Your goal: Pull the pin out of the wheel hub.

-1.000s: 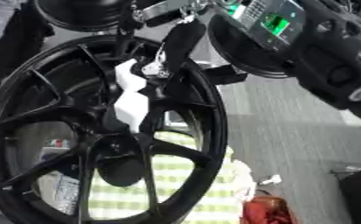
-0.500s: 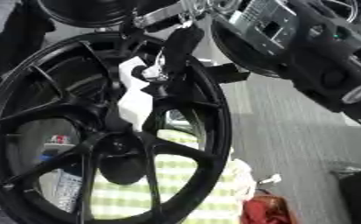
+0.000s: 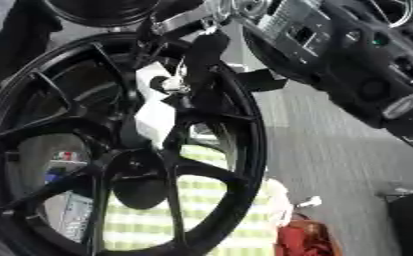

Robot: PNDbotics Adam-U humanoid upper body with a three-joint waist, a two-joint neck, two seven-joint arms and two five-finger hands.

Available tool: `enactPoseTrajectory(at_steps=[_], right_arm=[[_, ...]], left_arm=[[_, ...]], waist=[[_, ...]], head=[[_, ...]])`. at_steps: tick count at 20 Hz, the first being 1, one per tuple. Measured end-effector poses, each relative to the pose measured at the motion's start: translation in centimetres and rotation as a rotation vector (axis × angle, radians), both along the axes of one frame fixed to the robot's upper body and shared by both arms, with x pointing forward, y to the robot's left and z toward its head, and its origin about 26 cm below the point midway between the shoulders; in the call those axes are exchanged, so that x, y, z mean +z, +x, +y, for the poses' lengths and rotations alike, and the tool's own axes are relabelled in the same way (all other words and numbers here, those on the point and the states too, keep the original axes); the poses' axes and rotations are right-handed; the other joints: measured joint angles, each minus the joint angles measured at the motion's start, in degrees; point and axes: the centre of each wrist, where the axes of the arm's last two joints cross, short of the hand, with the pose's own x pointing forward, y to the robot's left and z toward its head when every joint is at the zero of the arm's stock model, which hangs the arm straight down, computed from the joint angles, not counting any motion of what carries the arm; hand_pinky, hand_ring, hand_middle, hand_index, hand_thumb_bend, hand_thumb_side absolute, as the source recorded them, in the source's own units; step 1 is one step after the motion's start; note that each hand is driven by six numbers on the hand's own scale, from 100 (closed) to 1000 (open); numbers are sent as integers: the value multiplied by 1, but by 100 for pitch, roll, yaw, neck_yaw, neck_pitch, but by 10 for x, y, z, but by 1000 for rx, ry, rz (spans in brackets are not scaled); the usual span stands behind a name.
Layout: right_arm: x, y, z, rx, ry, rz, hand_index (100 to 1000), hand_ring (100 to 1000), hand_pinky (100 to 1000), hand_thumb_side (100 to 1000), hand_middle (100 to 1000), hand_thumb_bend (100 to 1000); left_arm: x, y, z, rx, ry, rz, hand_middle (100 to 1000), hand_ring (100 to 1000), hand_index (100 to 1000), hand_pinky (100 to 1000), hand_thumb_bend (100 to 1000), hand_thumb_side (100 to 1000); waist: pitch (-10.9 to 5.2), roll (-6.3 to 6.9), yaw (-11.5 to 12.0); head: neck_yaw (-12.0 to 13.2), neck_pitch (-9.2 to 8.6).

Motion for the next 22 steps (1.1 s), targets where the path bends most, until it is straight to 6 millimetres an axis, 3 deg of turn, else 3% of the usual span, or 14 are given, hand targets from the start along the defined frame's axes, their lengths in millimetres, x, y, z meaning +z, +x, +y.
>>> enactPoseTrajectory(at_steps=[7,22], right_arm=[[-9,-3,-13,-15,-3,12,876,943,944,443,873,199],[-14,-3,-20,-43,-7,-12,866,926,943,374,862,207]], left_arm=[[2,1,-1,-4,-2,-6,670,740,753,824,242,707],[2,1,-2,-11,-12,-6,670,742,752,827,231,717]], waist=[[79,-47,65],[186,-98,130]], head=[[-8,0],[-73,0]])
